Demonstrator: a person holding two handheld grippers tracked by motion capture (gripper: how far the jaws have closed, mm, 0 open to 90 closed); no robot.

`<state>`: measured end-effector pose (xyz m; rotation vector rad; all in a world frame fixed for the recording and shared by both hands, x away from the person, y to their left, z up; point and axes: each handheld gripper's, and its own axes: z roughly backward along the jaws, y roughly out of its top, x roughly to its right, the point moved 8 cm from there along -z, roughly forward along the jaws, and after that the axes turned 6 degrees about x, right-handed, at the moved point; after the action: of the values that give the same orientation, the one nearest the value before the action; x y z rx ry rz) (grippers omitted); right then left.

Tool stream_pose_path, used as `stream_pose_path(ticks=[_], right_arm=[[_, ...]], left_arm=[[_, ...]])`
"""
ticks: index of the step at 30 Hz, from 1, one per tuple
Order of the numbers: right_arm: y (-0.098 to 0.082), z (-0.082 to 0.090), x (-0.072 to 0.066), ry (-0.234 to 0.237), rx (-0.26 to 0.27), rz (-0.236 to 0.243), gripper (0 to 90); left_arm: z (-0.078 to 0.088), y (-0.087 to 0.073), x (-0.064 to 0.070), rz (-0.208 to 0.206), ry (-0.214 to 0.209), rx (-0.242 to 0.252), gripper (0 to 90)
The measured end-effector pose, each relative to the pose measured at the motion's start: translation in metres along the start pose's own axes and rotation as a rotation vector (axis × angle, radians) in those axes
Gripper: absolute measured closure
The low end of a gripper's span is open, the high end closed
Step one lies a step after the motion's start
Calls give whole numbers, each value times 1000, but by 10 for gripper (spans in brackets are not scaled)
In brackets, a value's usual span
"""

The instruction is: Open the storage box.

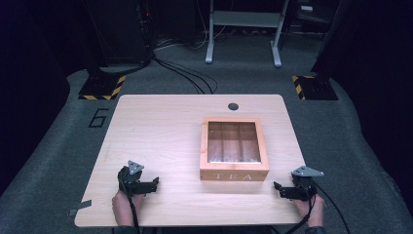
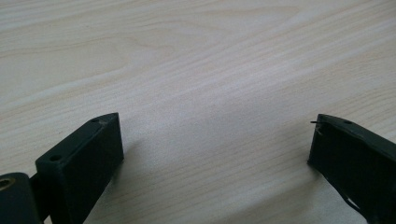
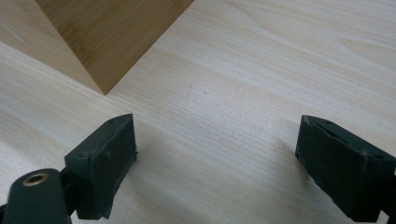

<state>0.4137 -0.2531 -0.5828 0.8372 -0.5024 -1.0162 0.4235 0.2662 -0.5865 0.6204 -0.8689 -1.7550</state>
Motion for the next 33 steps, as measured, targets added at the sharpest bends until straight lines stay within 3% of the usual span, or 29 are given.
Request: stream_pose_path(ticks=[11,15,26,29,33], right_arm=[[0,0,-1,22,-17,14,92],[2,2,-6,54,-24,6,80],[33,14,-36,151,49,29,54],[37,14,-38,160,58,34,73],[47,15,-45,196,95,29,210]], left_arm=[[0,0,0,-1,0,0,28],[0,0,0,0,0,0,28],[0,0,0,-1,0,0,29],[0,0,0,-1,-1,0,29],[0,0,0,-1,0,1,29]])
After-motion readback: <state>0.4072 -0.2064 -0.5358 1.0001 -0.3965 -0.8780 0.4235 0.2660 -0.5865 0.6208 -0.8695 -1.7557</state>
